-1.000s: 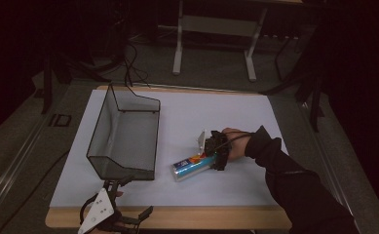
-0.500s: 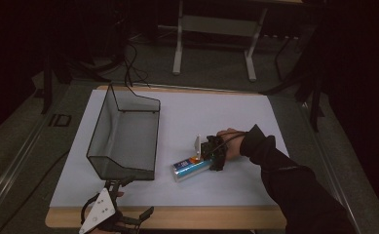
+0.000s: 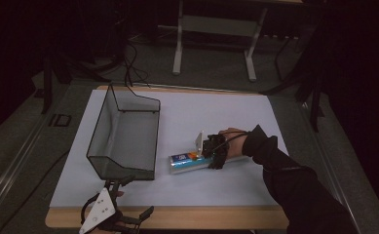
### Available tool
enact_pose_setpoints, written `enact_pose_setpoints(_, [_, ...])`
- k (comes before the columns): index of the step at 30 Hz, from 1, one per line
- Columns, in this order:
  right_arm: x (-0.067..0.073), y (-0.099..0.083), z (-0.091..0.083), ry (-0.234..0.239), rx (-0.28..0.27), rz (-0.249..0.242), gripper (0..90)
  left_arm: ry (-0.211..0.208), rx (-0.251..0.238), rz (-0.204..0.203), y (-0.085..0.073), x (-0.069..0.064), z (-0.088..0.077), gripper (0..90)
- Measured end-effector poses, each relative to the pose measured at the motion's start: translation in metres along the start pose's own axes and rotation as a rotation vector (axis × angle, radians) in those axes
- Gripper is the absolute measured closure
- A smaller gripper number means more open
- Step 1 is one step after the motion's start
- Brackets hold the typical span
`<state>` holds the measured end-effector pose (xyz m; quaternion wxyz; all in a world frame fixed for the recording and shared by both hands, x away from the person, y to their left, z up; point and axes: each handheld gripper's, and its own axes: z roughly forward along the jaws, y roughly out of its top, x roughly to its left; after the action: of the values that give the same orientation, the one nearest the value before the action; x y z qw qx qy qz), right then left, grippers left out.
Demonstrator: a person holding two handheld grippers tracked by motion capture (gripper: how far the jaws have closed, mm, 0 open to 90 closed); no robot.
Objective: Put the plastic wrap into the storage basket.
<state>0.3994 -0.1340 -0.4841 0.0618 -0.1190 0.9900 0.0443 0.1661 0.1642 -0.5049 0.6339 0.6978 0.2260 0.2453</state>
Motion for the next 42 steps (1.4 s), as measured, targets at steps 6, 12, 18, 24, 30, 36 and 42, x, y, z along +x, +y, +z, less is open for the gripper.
enact_pose_setpoints(6, [-0.001, -0.006, -0.023, -0.004, -0.035, 0.078, 30.9, 0.003, -0.004, -0.004, 0.000, 0.000, 0.000, 0.4])
enact_pose_setpoints(12, [-0.006, -0.018, -0.049, -0.015, -0.046, 0.171, 31.3, 0.004, -0.006, 0.012, 0.001, -0.002, 0.001, 0.4])
enact_pose_setpoints(18, [-0.018, -0.042, -0.053, -0.127, -0.192, 0.361, 31.5, 0.005, -0.010, 0.011, 0.001, -0.002, 0.001, 0.4])
enact_pose_setpoints(24, [-0.028, -0.058, -0.043, -0.195, -0.296, 0.490, 31.6, -0.001, -0.005, 0.012, 0.001, -0.002, 0.003, 0.4])
enact_pose_setpoints(30, [-0.040, -0.062, -0.033, -0.217, -0.270, 0.577, 31.6, -0.004, -0.004, 0.016, 0.001, -0.002, 0.002, 0.4])
enact_pose_setpoints(36, [-0.055, -0.067, -0.018, -0.217, -0.220, 0.671, 31.6, -0.006, -0.012, 0.015, 0.001, -0.002, 0.001, 0.4])
enact_pose_setpoints(42, [-0.065, -0.071, -0.006, -0.190, -0.186, 0.750, 31.7, -0.012, -0.012, 0.014, 0.001, -0.002, 0.002, 0.4])
